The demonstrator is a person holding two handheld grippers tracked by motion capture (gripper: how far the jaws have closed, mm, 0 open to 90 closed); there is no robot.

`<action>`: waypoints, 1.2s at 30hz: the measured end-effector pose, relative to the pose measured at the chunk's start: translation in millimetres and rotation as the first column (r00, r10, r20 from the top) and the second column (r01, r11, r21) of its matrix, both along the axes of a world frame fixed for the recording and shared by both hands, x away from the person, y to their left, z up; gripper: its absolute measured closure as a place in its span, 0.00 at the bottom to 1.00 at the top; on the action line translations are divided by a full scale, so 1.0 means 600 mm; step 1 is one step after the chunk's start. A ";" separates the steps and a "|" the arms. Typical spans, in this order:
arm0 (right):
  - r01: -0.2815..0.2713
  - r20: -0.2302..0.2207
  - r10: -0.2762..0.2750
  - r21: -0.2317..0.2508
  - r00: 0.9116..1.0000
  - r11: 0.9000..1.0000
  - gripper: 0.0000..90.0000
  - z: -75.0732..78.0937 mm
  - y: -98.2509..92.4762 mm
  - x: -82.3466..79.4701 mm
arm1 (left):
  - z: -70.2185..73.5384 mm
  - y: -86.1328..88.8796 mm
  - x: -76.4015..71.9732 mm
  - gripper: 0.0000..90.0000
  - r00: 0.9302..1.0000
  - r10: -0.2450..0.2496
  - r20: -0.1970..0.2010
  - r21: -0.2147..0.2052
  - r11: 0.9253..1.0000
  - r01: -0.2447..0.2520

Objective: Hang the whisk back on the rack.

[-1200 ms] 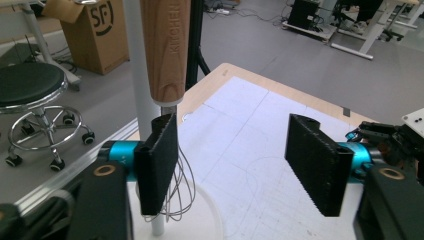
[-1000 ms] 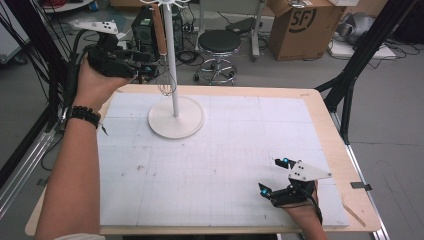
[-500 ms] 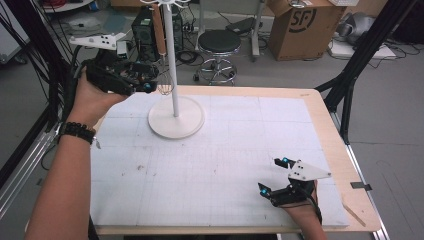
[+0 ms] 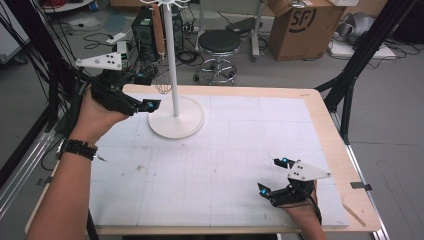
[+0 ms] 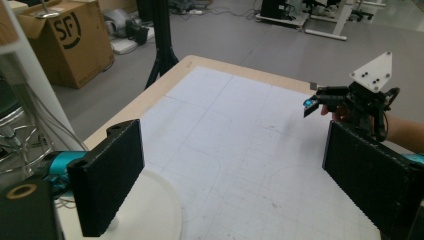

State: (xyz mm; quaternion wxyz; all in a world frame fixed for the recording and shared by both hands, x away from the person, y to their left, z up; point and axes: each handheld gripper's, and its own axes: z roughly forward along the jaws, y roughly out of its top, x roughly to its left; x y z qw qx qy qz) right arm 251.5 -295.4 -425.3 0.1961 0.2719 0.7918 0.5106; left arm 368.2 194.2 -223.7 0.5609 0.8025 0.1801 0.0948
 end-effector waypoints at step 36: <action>0.017 -0.008 -0.017 -0.006 1.000 1.000 0.01 -0.002 -0.002 0.003 | -0.177 -0.011 -0.084 0.02 0.999 0.039 -0.034 0.023 0.999 -0.039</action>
